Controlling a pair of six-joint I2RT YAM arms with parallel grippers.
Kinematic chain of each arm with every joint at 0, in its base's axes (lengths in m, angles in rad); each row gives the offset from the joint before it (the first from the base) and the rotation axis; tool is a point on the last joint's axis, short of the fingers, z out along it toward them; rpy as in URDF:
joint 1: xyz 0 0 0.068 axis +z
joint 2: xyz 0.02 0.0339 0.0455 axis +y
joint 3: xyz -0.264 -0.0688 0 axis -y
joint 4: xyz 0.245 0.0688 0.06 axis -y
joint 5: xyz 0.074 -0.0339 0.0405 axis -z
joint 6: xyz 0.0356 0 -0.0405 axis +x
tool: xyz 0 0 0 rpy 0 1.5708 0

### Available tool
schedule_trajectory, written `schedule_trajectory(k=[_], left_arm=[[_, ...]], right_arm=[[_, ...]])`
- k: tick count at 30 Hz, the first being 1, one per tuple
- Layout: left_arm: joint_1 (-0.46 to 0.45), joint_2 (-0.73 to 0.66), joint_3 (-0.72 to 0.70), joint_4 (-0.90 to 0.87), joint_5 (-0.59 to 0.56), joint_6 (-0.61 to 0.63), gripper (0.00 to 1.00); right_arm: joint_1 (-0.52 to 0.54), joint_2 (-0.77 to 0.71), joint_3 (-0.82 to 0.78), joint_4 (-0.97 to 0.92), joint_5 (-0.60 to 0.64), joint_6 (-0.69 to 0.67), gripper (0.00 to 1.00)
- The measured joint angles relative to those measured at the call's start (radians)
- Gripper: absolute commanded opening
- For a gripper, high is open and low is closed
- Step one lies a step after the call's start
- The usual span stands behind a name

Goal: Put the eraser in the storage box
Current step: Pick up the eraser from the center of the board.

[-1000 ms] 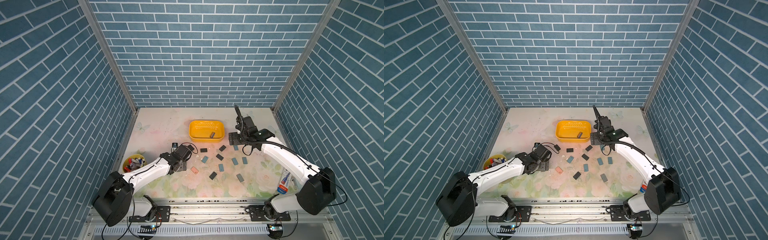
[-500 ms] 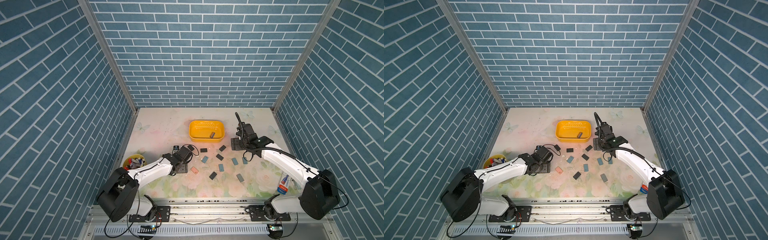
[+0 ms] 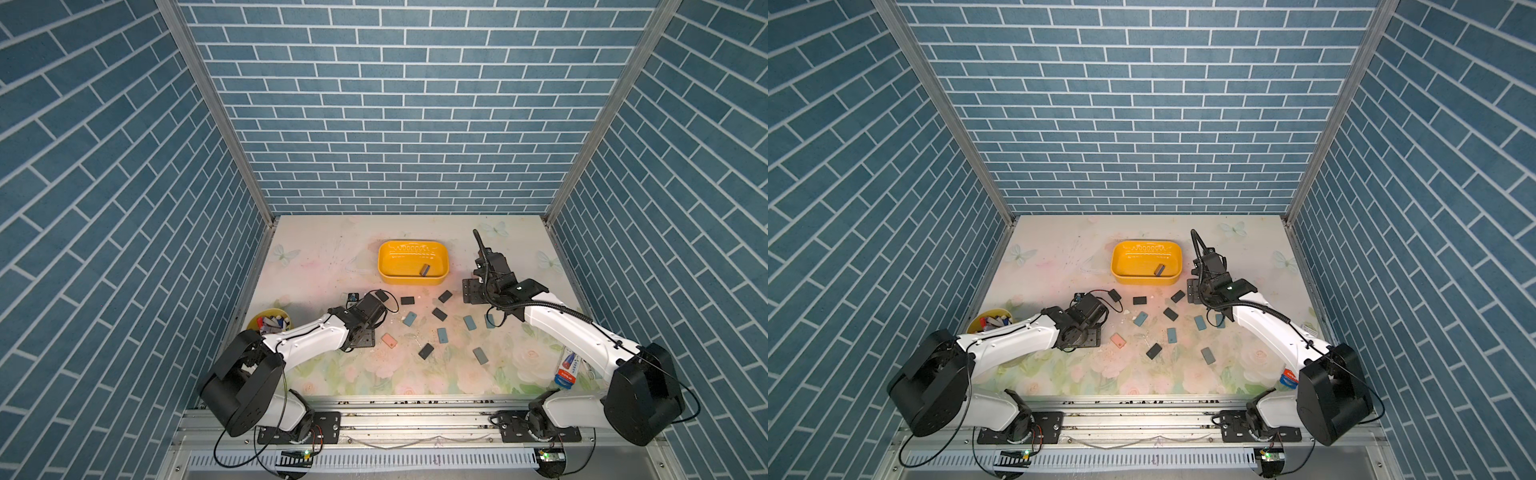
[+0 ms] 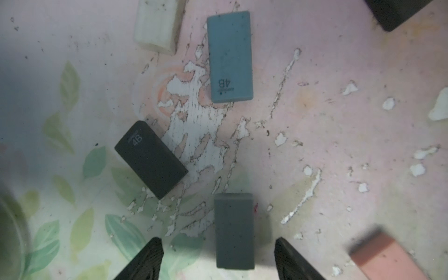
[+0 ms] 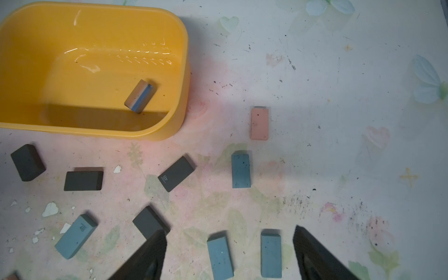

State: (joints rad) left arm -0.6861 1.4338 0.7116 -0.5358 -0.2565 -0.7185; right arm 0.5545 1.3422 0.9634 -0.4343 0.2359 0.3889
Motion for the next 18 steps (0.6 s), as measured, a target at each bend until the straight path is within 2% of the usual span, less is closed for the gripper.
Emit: schedule_trajectory(k=[18], left_arm=[[0.0,0.031,-0.023,0.058,0.015,-0.005,0.62]], right_arm=[[0.0,0.0,-0.013,0.01,-0.025,0.008,0.83]])
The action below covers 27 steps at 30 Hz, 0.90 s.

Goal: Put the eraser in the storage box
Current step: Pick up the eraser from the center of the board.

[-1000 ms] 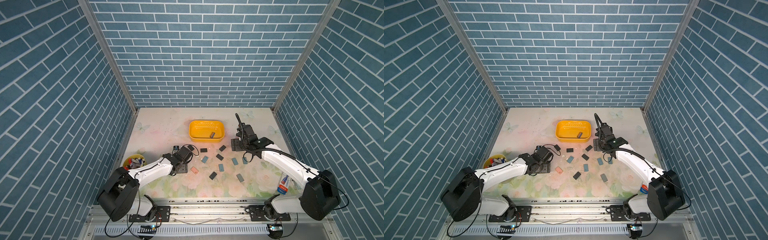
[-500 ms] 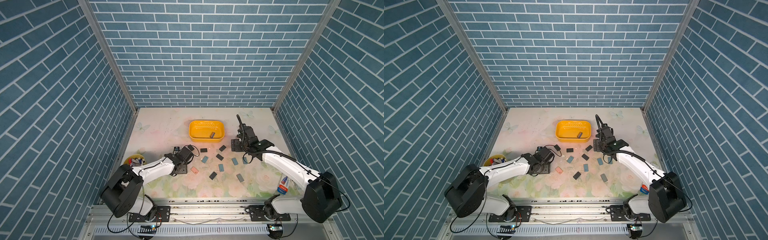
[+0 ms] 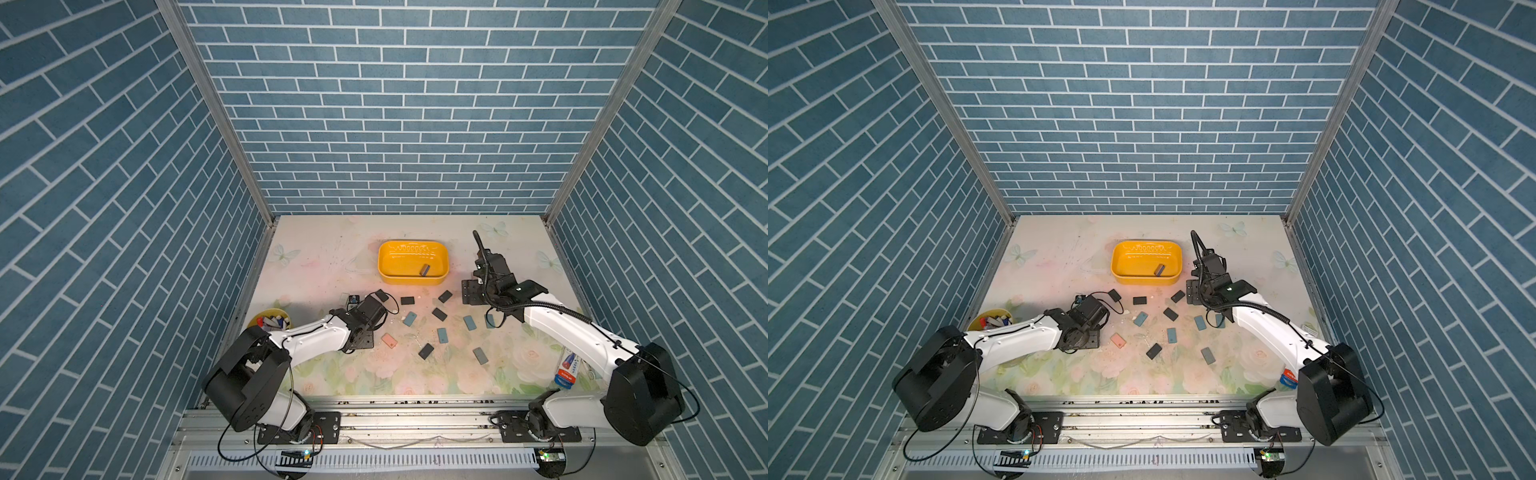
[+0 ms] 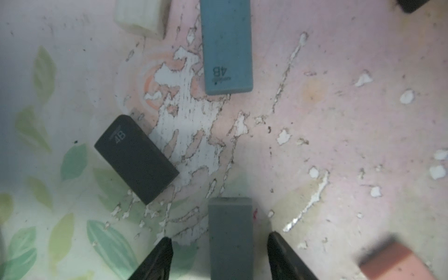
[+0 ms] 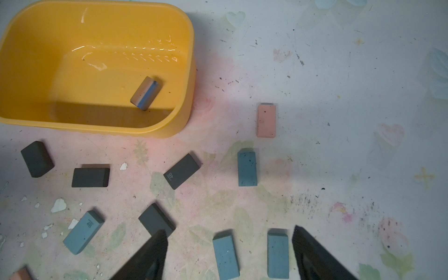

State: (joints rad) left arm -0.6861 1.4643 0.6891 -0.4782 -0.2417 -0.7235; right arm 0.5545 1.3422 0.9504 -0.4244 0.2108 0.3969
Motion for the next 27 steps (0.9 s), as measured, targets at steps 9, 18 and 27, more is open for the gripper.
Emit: schedule_trajectory(k=[9,18,27], left_arm=[[-0.002,0.034,0.021,0.046,-0.003,-0.002,0.49],[-0.005,0.038,0.023,0.062,0.008,-0.002,0.39],[-0.013,0.038,0.023,0.063,0.008,-0.002,0.33]], right_arm=[[0.0,0.0,0.0,0.006,-0.006,0.009,0.82],[0.0,0.0,0.0,0.006,-0.009,0.017,0.82],[0.0,0.0,0.0,0.006,-0.015,0.018,0.82]])
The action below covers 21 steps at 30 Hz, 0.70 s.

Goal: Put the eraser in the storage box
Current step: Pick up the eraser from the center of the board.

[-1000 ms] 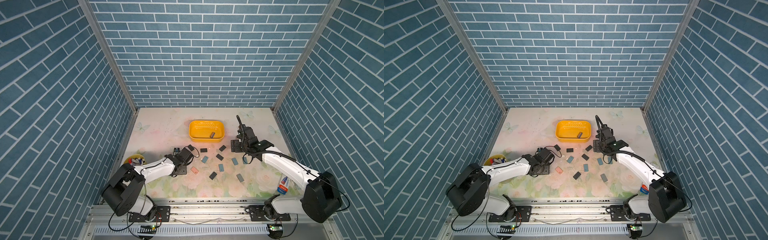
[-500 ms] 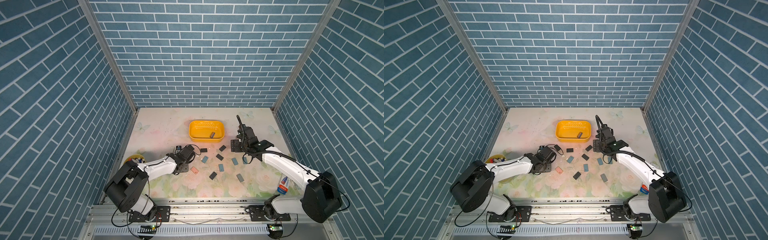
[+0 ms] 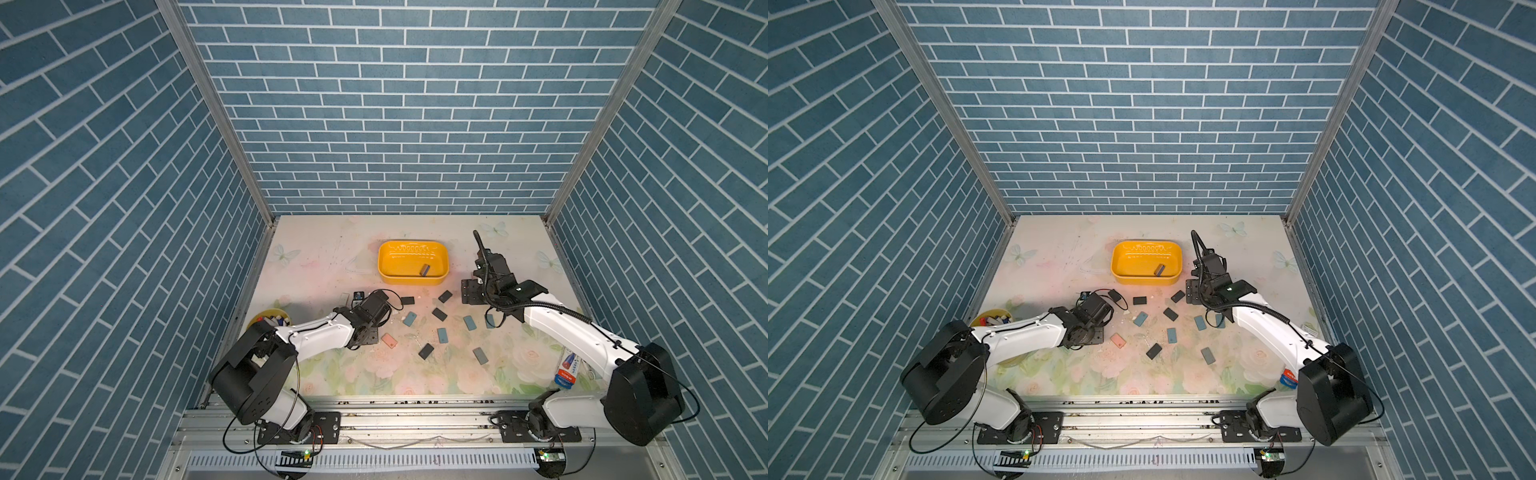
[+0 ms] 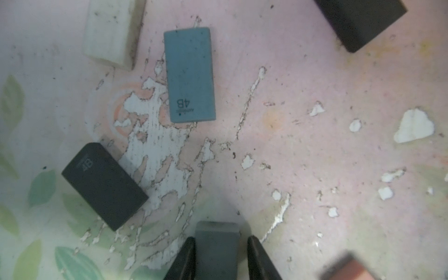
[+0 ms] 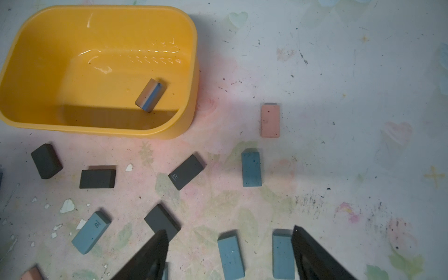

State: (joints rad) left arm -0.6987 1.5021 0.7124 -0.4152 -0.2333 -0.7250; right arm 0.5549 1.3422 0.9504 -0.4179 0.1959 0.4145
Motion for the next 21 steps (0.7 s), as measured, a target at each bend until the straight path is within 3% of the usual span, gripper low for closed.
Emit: schedule_trajectory(k=[21], left_arm=[[-0.007,0.01,0.045,-0.105,-0.008,0.029,0.13]], right_arm=[[0.0,-0.007,-0.018,-0.001,0.043,0.016,0.84]])
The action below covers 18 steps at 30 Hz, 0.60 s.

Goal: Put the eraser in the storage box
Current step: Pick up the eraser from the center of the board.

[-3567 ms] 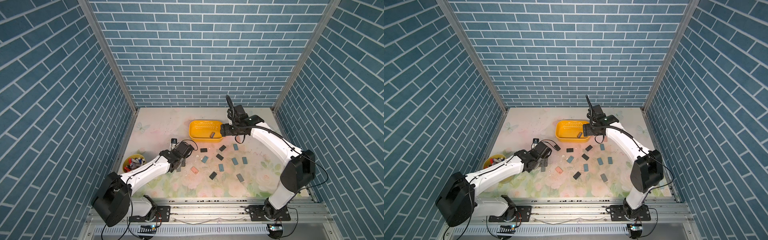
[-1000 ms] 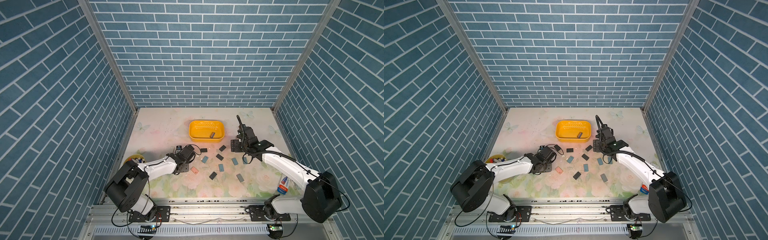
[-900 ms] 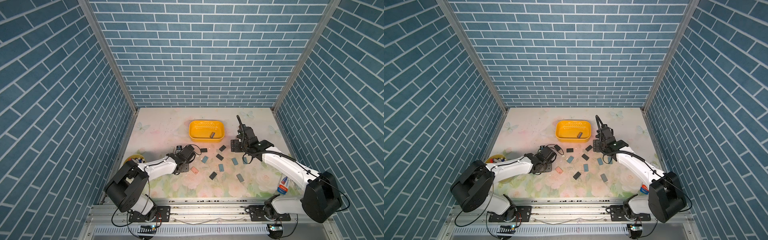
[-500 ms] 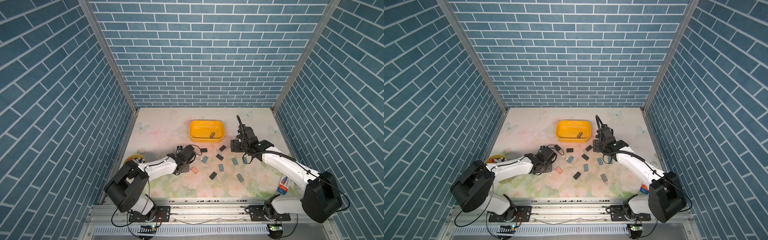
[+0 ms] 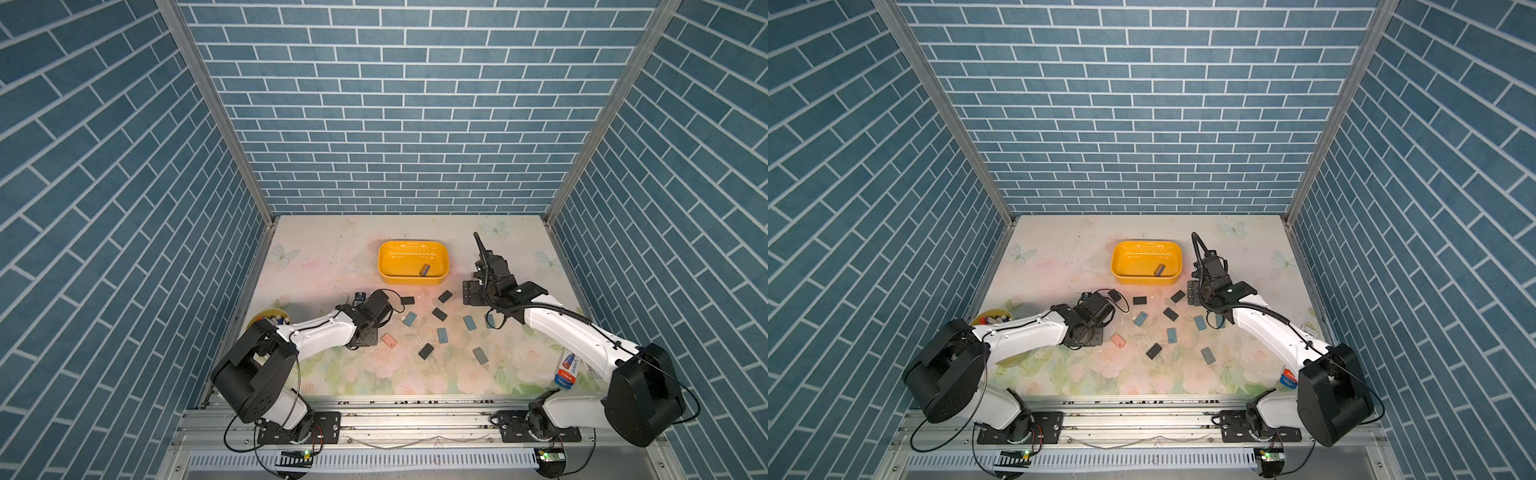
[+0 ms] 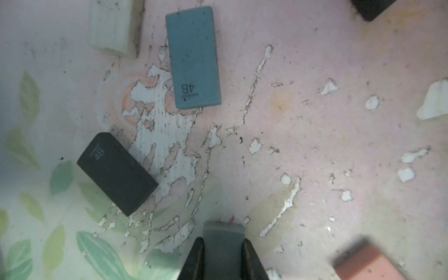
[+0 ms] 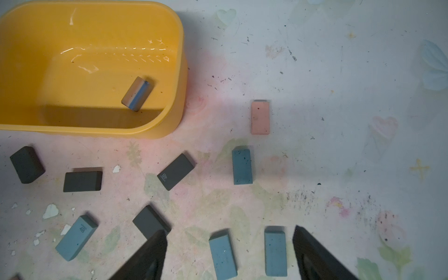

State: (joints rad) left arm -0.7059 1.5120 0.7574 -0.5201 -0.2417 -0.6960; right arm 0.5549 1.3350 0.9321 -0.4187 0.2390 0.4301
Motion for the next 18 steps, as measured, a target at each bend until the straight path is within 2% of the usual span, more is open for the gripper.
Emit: schedule_trajectory(k=[12,18], left_arm=[[-0.008,-0.004,0.055,-0.06,-0.023,0.021,0.09],[-0.008,-0.051,0.064,-0.1,-0.035,0.027,0.09]], right_arm=[[0.0,-0.015,0.0,-0.008,0.018,0.016,0.85],[0.0,-0.024,0.0,-0.011,0.029,0.019,0.85]])
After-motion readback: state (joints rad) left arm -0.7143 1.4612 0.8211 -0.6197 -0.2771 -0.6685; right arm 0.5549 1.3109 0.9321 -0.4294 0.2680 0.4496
